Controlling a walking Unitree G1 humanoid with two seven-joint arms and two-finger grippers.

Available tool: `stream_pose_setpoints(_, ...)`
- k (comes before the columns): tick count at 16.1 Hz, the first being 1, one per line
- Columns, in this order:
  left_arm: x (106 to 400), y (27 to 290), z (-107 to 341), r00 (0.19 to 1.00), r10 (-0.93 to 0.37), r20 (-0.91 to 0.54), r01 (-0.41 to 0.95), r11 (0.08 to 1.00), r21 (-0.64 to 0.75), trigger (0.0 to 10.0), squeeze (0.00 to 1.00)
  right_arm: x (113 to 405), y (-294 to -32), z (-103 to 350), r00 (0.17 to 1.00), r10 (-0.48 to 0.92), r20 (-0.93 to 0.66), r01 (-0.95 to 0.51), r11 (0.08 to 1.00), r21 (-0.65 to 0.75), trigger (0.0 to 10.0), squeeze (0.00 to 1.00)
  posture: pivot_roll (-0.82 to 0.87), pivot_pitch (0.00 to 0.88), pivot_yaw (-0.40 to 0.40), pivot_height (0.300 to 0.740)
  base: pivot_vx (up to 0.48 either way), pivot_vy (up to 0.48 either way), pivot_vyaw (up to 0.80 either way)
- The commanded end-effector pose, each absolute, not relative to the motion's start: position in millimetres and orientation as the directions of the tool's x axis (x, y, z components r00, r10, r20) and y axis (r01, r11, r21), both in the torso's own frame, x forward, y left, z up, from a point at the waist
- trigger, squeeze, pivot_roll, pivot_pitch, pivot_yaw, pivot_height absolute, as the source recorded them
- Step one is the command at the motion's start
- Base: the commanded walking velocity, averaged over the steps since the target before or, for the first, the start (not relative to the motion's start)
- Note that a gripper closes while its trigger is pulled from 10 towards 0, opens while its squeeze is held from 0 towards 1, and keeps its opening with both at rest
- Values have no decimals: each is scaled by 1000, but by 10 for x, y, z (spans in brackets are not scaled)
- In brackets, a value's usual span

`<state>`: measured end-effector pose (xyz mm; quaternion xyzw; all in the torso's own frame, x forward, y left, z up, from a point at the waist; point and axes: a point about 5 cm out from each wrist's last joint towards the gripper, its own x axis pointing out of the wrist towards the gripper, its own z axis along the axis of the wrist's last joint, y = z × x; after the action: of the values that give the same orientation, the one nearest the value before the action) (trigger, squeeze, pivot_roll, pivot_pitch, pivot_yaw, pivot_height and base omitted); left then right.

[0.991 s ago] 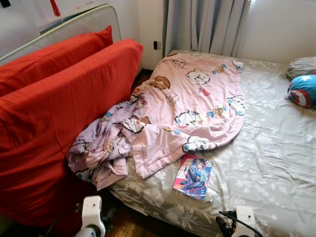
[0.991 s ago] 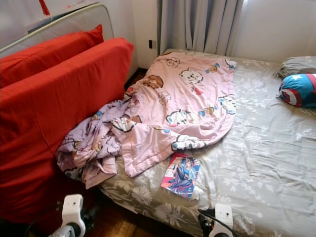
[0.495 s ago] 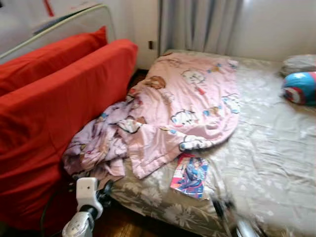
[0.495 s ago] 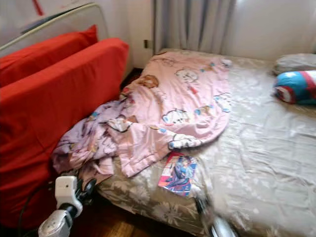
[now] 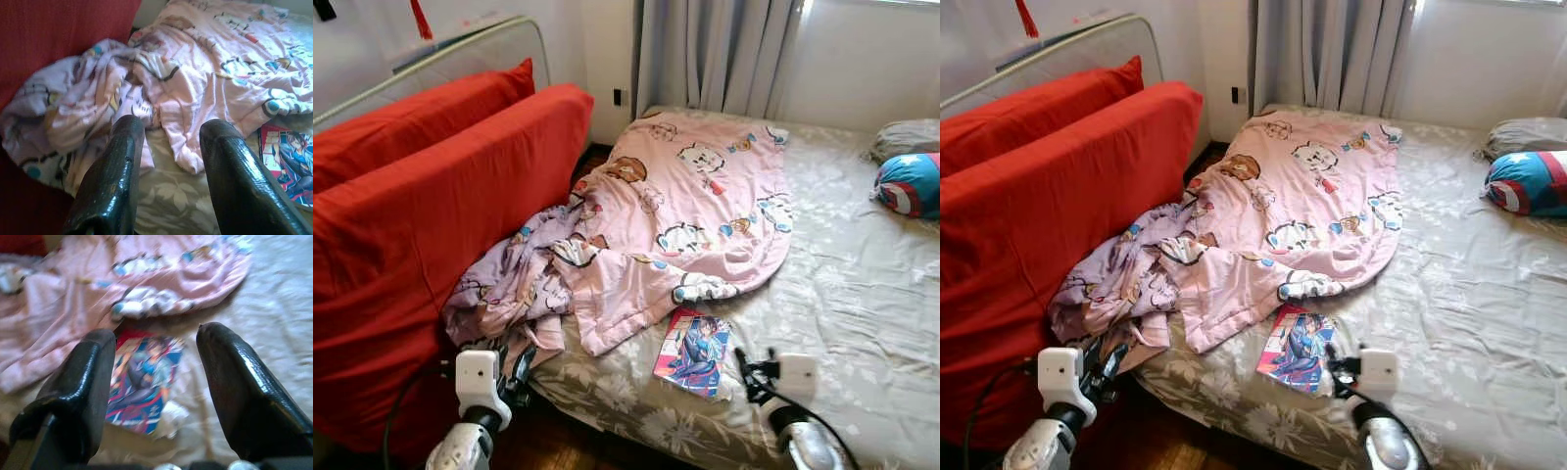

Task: Clean up the room

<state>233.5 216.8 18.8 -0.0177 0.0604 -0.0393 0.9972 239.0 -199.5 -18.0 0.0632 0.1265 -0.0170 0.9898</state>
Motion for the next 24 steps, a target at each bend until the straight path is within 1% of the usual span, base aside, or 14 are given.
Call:
stream_pose_setpoints(1,2312,2232,233,990,-78,-119,74,997,-37,10000,0,2388,-2123,-105,975,-87,-203,111,987,112,10000,0,-39,0,-6,740,0,0,0)
stream_pose_setpoints(3,2302,2226,260,989,-91,-120,87,995,-39,10000,0,2386,-2103,-52,982,-80,-168,100,989,110,10000,0,-41,0,-4,740,0,0,0)
stream_pose_setpoints(4,2326,2175,259,986,-107,-125,102,994,-49,10000,0,2368,-2025,-49,986,-50,-161,66,993,93,10000,0,-40,0,-6,740,0,0,0)
stream_pose_setpoints(8,2369,2132,313,986,-120,-113,114,991,-63,10000,0,2386,-1965,2,988,-61,-144,74,994,87,10000,0,-47,18,-4,740,0,0,0)
stream_pose_setpoints(10,2390,2116,334,986,-121,-113,110,989,-99,10000,0,2392,-1898,34,988,-44,-146,56,995,84,10000,0,-49,24,-6,740,0,0,0)
stream_pose_setpoints(12,2413,2072,345,986,-121,-116,108,988,-110,10000,0,2394,-1895,37,985,-65,-158,82,991,106,10000,0,-50,30,-8,740,0,0,0)
stream_pose_setpoints(15,2432,2027,369,986,-130,-108,117,986,-117,10000,0,2414,-1889,77,988,-60,-144,75,992,98,10000,0,-50,38,-7,740,0,0,0)
stream_pose_setpoints(19,2478,1991,412,987,-125,-101,111,985,-134,10000,0,2427,-1824,99,985,-37,-169,52,995,85,10000,0,-45,45,-7,740,0,0,0)
stream_pose_setpoints(24,2501,2050,443,988,-116,-98,104,987,-121,10000,0,2414,-1806,121,985,-19,-171,36,994,99,10000,0,-44,56,-7,725,0,0,0)
